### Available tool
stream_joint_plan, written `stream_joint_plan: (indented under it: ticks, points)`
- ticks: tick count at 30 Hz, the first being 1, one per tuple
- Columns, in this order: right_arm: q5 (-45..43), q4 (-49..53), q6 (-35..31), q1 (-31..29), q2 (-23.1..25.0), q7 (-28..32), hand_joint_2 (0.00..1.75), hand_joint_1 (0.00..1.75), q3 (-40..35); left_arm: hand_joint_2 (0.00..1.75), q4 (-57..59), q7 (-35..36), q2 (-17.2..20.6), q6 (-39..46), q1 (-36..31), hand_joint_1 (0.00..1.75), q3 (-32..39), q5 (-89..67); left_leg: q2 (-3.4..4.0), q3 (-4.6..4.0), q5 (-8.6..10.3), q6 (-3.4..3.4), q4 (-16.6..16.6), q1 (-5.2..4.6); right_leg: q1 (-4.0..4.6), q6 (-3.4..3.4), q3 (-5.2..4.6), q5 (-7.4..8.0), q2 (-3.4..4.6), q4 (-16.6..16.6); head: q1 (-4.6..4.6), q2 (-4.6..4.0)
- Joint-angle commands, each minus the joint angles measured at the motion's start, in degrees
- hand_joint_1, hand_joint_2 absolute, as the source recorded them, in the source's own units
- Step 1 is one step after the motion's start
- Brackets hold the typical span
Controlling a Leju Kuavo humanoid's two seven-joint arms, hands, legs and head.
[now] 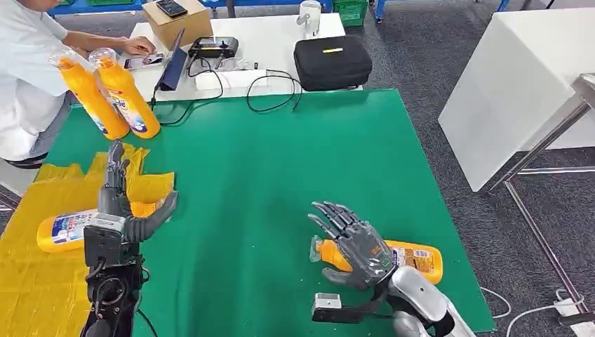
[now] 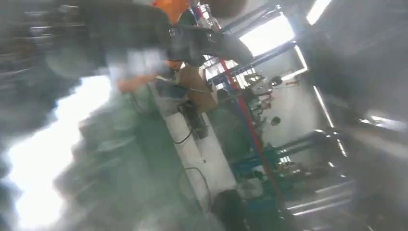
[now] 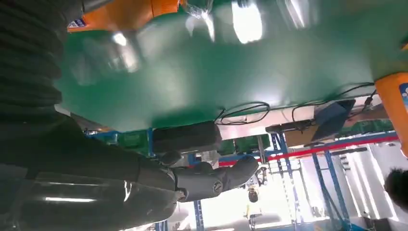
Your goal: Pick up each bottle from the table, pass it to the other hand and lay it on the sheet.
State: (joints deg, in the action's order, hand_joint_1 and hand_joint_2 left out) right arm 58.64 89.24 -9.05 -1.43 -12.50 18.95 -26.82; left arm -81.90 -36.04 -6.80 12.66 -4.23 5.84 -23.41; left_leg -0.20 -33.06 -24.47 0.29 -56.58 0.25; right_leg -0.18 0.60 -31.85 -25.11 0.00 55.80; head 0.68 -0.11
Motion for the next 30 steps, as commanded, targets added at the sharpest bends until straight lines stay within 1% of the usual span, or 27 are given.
stream_joint_plan:
  ticks: [1,4,7,9,10,11,13,15,26,30]
  points:
    - [-1.3,-3.7,5.4,1.1,-7.6,0.7,1.75,0.0,-2.9,1.75,1.0,-1.3,-2.0,-1.1,-1.0,0.0,2.0,2.4,-0.08,0.05,-0.01,0.02,0.0,-0.01,-0.01,0.05,0.1,-0.02,-0.09,-0.1,0.0,0.0]
    - [-2.9,-7.2,6.3,4.1,-9.6,0.6,1.75,0.0,-1.7,1.75,-2.5,-3.3,-3.1,-4.4,-0.2,0.0,2.1,8.6,-0.22,0.09,-0.02,0.03,0.0,0.03,0.01,0.06,0.21,-0.04,-0.24,-0.1,0.0,0.02]
    - [-2.6,-10.1,5.1,5.3,-9.9,-2.6,1.75,0.0,-0.8,1.75,-6.1,-3.3,-4.1,-5.6,0.6,0.0,2.4,12.3,-0.2,0.08,-0.14,0.05,-0.1,0.09,0.07,0.1,0.29,-0.08,-0.23,-0.1,0.02,0.02]
    - [-1.0,-12.6,3.2,4.9,-9.2,-6.3,1.75,0.0,0.0,1.75,-6.9,-2.6,-4.2,-5.9,0.9,0.0,2.7,13.6,-0.11,-0.06,-0.06,0.04,-0.1,0.0,-0.02,0.04,0.09,-0.02,-0.13,-0.1,0.0,0.02]
    - [0.4,-13.6,2.4,4.5,-8.6,-8.2,1.75,0.0,0.4,1.75,-6.5,-2.2,-4.4,-5.8,0.7,0.0,3.1,13.9,-0.08,0.0,-0.13,0.08,-0.1,0.04,0.02,0.05,0.18,-0.03,-0.11,-0.1,0.0,0.02]
    - [4.5,-16.2,3.6,3.5,-7.6,-14.2,1.75,0.0,1.3,1.75,-5.7,-0.7,-5.0,-7.0,0.3,0.0,3.6,15.3,-0.05,-0.02,-0.12,0.11,-0.1,-0.01,-0.02,0.03,0.12,-0.01,-0.08,-0.1,0.0,0.0]
    - [6.7,-22.9,2.2,0.3,-4.9,-14.7,1.75,0.0,2.0,1.75,-3.6,-0.8,-5.6,-6.7,-0.7,0.0,3.7,15.2,0.0,-0.01,-0.09,0.12,0.0,-0.02,-0.03,0.03,0.1,0.03,-0.04,-0.1,0.0,0.02]
    - [8.0,-25.7,1.7,-1.1,-3.6,-15.1,1.75,0.0,2.7,1.75,-3.1,-0.9,-5.7,-6.6,-0.8,0.0,3.9,15.4,0.01,0.05,-0.07,0.11,0.0,0.03,0.02,0.02,0.16,0.07,-0.03,-0.2,0.0,0.02]
    - [9.5,-27.1,1.5,-1.8,-1.8,-15.7,1.75,0.0,4.4,1.75,-3.1,-0.9,-5.8,-6.7,-1.0,0.0,4.5,15.9,0.18,0.52,-0.06,0.14,-0.1,0.05,0.07,0.04,0.52,0.07,0.02,-0.1,0.0,0.02]
    - [9.5,-27.1,1.5,-1.8,-1.8,-15.7,1.75,0.0,4.4,1.75,-3.1,-0.9,-5.8,-6.7,-1.0,0.0,4.5,15.9,0.09,0.38,0.03,0.16,-0.1,0.08,0.1,0.11,0.43,0.2,-0.07,-0.2,0.0,0.02]
